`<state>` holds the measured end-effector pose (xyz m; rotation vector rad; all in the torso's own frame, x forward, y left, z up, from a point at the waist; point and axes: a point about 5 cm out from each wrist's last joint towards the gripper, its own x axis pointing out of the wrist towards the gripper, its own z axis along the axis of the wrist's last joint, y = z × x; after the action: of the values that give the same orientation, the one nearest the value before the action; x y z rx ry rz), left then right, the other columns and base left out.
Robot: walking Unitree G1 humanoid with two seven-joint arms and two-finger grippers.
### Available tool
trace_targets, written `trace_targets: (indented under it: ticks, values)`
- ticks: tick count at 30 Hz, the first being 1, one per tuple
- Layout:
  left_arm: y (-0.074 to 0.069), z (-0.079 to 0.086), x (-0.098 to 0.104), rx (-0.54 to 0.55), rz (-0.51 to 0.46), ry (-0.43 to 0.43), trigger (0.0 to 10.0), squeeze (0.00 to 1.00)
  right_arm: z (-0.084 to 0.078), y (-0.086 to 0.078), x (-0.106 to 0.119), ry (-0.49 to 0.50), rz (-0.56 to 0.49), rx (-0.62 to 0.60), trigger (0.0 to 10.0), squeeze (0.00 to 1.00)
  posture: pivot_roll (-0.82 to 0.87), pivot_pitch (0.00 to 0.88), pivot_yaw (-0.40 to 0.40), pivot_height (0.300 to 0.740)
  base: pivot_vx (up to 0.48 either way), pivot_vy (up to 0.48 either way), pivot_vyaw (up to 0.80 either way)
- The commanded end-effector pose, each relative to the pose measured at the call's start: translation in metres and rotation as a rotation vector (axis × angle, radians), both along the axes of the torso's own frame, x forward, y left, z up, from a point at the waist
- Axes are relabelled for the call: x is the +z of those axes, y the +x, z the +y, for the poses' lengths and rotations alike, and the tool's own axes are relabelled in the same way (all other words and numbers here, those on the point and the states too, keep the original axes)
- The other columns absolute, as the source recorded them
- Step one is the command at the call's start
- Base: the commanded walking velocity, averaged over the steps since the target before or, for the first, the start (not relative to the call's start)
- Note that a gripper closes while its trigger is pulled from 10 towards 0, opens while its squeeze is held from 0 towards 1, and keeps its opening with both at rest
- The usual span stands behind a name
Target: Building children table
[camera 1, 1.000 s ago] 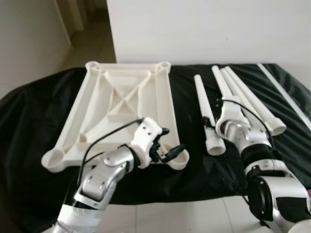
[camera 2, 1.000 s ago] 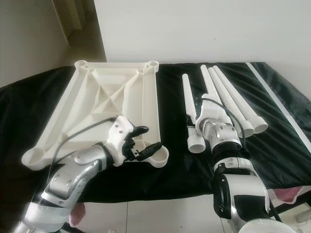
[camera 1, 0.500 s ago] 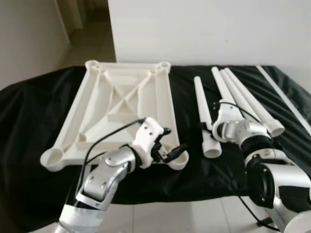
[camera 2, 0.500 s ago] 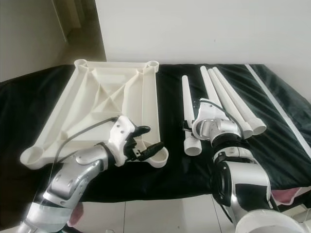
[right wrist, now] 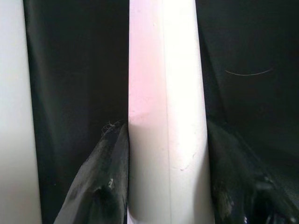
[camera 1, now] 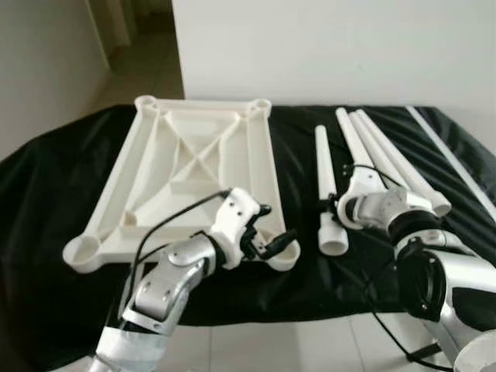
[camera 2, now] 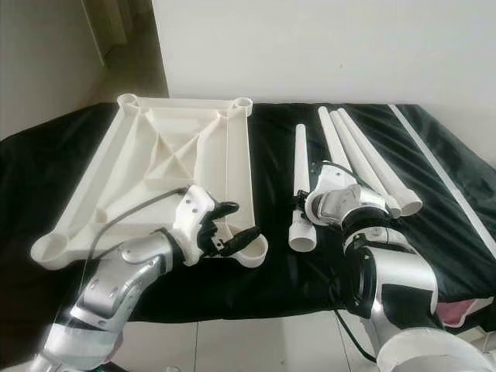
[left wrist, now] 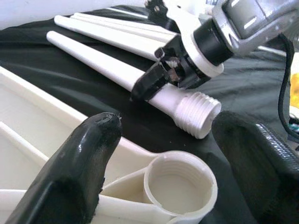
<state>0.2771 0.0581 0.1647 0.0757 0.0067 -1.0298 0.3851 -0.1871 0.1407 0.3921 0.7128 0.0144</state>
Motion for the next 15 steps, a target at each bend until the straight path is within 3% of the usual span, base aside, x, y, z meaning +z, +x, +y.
trace_targets:
  ticks: [1, 3, 5, 7, 10, 14, 15]
  values:
    - [0.004, 0.002, 0.002, 0.050, -0.003, -0.010, 10.0, 0.00, 0.001, 0.002, 0.003, 0.014, -0.018, 0.008, 0.0, 0.00, 0.09, 0.000, -0.063, 0.740, 0.000, 0.000, 0.00]
    - [0.011, 0.008, 0.005, 0.087, 0.017, -0.055, 10.0, 0.00, -0.001, 0.009, 0.019, 0.067, -0.212, 0.023, 10.0, 0.00, 0.09, 0.000, -0.067, 0.740, 0.000, 0.000, 0.00]
    - [0.018, 0.014, 0.008, 0.113, 0.043, -0.095, 10.0, 0.00, -0.005, 0.010, 0.027, 0.072, -0.356, 0.034, 10.0, 0.00, 0.09, 0.000, -0.066, 0.740, 0.000, 0.000, 0.00]
    - [0.020, 0.015, 0.008, 0.115, 0.047, -0.102, 10.0, 0.00, -0.006, 0.010, 0.029, 0.064, -0.387, 0.033, 10.0, 0.00, 0.08, 0.000, -0.065, 0.740, 0.000, 0.000, 0.00]
    - [0.029, 0.022, 0.010, 0.120, -0.013, -0.039, 10.0, 0.00, -0.006, 0.002, 0.027, -0.015, -0.524, 0.055, 10.0, 0.00, 0.08, 0.000, -0.063, 0.740, 0.000, 0.000, 0.00]
    - [0.037, 0.024, 0.011, 0.119, -0.016, 0.001, 10.0, 0.00, -0.008, -0.002, 0.032, 0.007, -0.618, 0.001, 10.0, 0.00, 0.08, 0.000, -0.055, 0.740, 0.000, 0.000, 0.00]
    - [0.046, 0.024, 0.011, 0.130, -0.021, 0.047, 10.0, 0.00, -0.010, -0.005, 0.037, 0.019, -0.703, -0.020, 10.0, 0.00, 0.07, 0.000, -0.052, 0.740, 0.000, 0.000, 0.00]
